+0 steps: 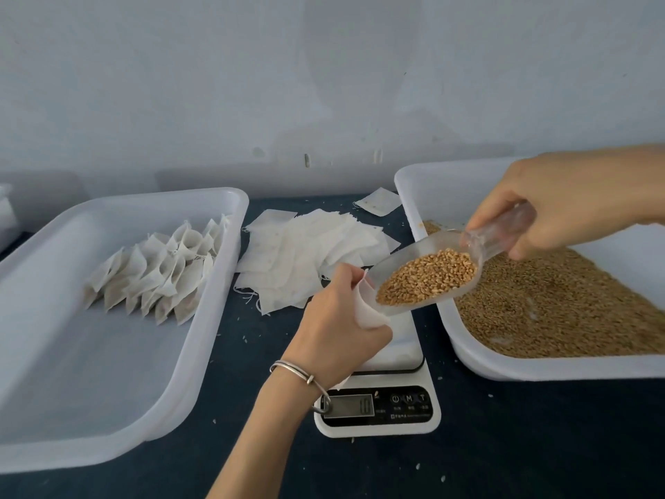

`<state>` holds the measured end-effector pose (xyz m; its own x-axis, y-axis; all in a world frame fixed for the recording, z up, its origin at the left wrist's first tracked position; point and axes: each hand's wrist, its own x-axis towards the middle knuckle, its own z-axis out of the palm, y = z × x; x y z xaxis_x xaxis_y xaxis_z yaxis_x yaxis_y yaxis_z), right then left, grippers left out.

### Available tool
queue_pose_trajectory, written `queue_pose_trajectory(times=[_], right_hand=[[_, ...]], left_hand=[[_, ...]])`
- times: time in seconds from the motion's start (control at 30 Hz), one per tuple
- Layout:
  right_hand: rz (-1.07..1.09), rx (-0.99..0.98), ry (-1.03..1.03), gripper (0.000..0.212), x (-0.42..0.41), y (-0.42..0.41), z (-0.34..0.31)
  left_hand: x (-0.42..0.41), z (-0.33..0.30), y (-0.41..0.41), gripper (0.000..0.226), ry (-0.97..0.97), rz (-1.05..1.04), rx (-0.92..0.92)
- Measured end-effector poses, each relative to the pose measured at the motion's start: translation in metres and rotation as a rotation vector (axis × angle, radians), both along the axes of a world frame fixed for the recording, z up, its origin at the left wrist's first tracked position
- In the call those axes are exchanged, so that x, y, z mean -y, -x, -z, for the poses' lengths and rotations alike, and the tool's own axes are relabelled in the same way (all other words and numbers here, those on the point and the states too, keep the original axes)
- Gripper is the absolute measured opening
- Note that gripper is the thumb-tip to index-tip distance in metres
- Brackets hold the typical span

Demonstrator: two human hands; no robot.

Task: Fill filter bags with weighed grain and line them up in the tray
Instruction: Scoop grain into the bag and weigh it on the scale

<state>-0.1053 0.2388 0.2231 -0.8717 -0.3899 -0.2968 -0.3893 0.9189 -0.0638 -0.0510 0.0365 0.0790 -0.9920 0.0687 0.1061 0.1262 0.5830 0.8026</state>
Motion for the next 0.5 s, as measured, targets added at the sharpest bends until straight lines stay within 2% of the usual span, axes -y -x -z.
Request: queue_pose_trajectory(times=[0.5], right_hand=[[-0.068, -0.032, -0.159, 0.047, 0.018, 0.003, -0.016]], left_hand=[[-0.004, 0.004, 0.002, 0.038, -0.055, -0.002, 0.026]])
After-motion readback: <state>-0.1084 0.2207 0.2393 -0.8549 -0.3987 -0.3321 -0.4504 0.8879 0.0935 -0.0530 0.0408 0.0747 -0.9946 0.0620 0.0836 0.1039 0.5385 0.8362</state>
